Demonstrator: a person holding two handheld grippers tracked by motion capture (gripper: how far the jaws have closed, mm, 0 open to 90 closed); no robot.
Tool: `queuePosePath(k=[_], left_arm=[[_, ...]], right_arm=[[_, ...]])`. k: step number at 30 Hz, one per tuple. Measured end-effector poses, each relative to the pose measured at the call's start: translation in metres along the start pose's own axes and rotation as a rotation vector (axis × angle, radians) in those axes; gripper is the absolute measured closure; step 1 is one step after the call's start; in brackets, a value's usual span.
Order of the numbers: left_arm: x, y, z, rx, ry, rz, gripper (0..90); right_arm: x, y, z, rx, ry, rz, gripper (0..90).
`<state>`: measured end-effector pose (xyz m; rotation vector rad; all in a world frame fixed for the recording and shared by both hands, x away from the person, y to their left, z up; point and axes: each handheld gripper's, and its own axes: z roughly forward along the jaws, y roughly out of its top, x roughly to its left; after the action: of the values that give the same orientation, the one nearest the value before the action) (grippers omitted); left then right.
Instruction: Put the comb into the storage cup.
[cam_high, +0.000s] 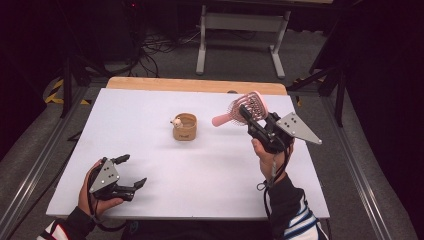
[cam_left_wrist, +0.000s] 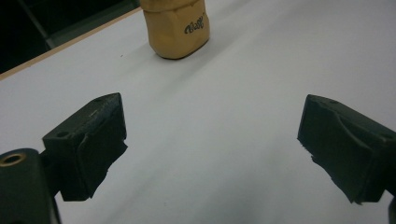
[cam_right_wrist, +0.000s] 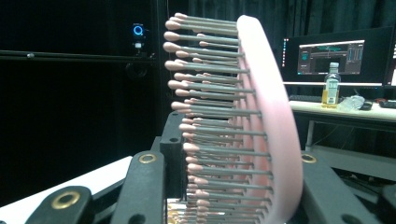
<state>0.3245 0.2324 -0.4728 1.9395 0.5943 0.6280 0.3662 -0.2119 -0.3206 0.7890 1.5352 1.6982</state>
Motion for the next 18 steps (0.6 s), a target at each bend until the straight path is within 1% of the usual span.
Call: queuePosePath(k=[2,3,10,12,14,15,16,17,18], left_arm=[[0.000,0.000,0.000,0.002,-0.002,0.004,9.0],[0.000,0.000,0.001,0.000,-0.004,0.003,9.0],[0.001,0.000,0.000,-0.001,-0.002,0.000,8.2],[0.000,0.000,0.000,-0.003,-0.003,-0.004,7.8],[0.000,0.001,0.000,-0.003,-0.004,0.001,7.8],[0.000,0.001,0.000,-0.004,-0.005,0.002,7.8],[0.000,0.001,0.000,-0.010,-0.007,-0.002,7.8],[0.000,0.001,0.000,-0.010,-0.006,-0.001,7.7],[0.000,0.001,0.000,-0.009,-0.008,-0.002,7.7]], right_arm=[[0.001,0.000,0.003,0.002,-0.001,-0.002,63.3],[0.002,0.000,0.007,0.005,-0.001,-0.016,63.3],[0.007,0.002,0.018,0.009,0.011,-0.023,63.3],[0.010,0.003,0.023,0.013,0.015,-0.027,63.3],[0.014,0.003,0.028,0.020,0.023,-0.040,63.2],[0.016,0.004,0.030,0.018,0.023,-0.028,63.3],[0.017,0.004,0.032,0.020,0.030,-0.041,63.3],[0.020,0.003,0.035,0.023,0.037,-0.032,63.3],[0.021,0.003,0.037,0.024,0.040,-0.044,63.3]])
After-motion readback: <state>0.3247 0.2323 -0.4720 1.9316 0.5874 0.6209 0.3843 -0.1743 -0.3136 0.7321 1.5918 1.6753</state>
